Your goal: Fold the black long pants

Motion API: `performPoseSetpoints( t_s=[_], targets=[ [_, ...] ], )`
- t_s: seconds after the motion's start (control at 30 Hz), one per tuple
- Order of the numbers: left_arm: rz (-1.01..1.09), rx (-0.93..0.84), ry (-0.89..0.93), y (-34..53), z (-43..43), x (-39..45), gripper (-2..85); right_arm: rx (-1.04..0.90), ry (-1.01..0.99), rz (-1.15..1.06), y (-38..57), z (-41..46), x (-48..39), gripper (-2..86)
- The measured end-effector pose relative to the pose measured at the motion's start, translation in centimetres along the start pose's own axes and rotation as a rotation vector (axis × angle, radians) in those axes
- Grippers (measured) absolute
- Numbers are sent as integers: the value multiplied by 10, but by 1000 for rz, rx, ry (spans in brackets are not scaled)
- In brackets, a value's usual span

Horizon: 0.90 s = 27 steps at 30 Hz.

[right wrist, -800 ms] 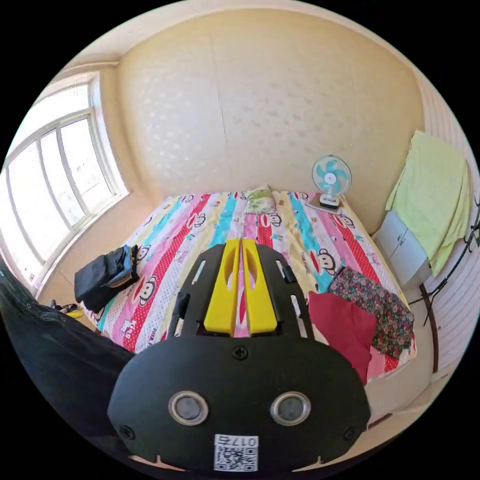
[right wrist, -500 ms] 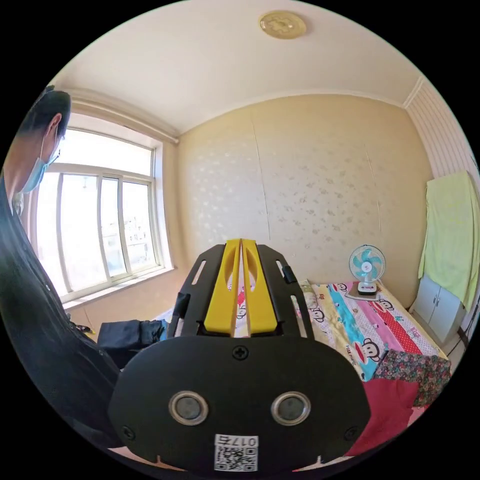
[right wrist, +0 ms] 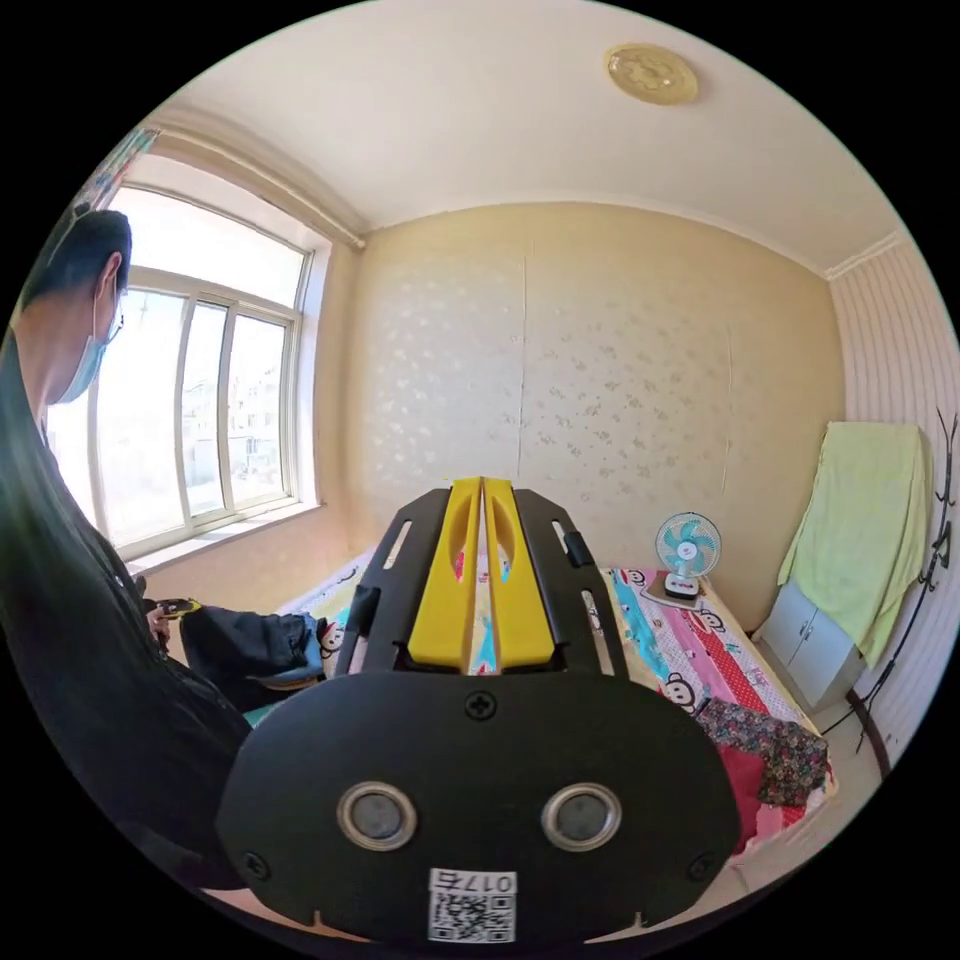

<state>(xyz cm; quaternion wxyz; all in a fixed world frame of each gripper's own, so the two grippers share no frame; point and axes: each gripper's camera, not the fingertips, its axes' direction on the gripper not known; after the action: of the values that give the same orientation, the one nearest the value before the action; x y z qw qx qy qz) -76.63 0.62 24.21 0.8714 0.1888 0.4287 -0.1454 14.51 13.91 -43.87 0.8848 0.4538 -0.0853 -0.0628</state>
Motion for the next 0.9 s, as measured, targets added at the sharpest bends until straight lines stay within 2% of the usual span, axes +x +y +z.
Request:
performPoseSetpoints(
  t_s=[0.13, 0.2, 0.23, 0.3, 0.33, 0.4, 0.43, 0.53, 0.63, 0.7, 0.77, 0.9],
  targets=[
    [334, -115, 110, -42, 83, 99, 15, -4, 37, 21, -15, -25, -6, 2],
    [525, -183, 304, -36, 140, 169, 20, -13, 43, 1, -26, -25, -12, 2],
    [559, -201, 370, -31, 154, 185, 22, -26, 51, -19, -34, -21, -16, 3],
    [627, -348, 651, 0, 215, 233, 40, -42, 56, -41, -45, -11, -20, 3],
    [614, -418, 706, 10, 233, 241, 47, -47, 53, -45, -50, -4, -21, 3],
    [533, -732, 812, 54, 291, 258, 81, -48, 48, -26, -56, 7, -19, 3],
    [532, -775, 817, 65, 297, 257, 82, -46, 32, -3, -57, 15, -15, 3],
    [471, -801, 689, 99, 295, 219, 80, -95, -81, 84, -60, 47, 4, 4],
    [140, -734, 509, 107, 277, 127, 91, -185, -171, 113, -63, 90, 8, 4],
    [-210, -625, 337, 123, 252, 34, 97, -223, -201, 107, -62, 119, 0, 5],
    [-436, -545, 190, 144, 230, -27, 100, -288, -290, 102, -62, 158, -15, 7],
    [-670, -508, -15, 188, 218, -103, 111, -415, -397, 79, -61, 213, -45, 14]
  ],
)
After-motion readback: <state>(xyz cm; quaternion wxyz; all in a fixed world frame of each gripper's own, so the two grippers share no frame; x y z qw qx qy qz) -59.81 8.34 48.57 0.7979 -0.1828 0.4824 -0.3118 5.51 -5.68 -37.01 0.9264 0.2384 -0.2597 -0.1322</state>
